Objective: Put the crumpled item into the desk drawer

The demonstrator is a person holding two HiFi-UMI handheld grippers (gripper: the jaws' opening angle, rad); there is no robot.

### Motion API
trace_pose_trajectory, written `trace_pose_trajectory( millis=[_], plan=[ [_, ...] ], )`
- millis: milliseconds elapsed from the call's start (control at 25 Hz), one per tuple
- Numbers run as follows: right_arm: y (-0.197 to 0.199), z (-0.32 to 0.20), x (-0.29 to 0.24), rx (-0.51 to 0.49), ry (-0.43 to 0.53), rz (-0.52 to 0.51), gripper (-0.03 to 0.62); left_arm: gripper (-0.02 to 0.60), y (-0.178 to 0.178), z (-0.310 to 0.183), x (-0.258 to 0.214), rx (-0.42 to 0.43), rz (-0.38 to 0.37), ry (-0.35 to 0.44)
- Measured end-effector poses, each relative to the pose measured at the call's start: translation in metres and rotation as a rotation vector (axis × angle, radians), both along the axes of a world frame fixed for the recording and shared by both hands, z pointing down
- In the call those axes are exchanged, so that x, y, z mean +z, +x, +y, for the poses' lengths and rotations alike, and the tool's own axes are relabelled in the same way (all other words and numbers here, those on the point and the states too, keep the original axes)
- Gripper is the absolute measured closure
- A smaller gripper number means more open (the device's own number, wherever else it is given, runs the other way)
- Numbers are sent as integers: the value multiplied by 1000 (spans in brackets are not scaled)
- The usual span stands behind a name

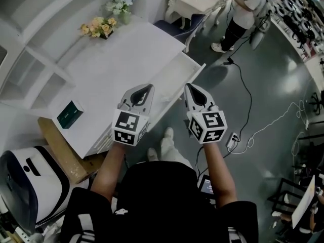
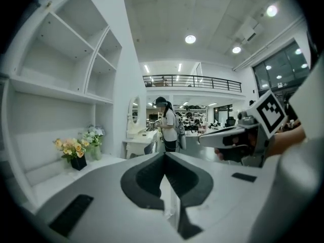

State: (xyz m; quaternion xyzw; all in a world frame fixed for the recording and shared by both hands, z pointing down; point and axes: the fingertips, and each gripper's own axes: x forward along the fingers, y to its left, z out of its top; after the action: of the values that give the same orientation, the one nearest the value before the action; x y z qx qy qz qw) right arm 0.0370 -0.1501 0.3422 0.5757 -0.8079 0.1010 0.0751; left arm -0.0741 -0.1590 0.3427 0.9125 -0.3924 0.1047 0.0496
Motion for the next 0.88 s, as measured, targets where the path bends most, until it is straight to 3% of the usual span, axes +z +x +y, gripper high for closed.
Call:
trace_pose_trajectory(
  millis=[480,880],
  plan=[
    [-23,44,-37,5,97,17,599,575,-13,44,-46,20,47,109],
    [-22,55,-51,-8,139,20,599,575,-11,60,-56,19,59,145]
  ],
)
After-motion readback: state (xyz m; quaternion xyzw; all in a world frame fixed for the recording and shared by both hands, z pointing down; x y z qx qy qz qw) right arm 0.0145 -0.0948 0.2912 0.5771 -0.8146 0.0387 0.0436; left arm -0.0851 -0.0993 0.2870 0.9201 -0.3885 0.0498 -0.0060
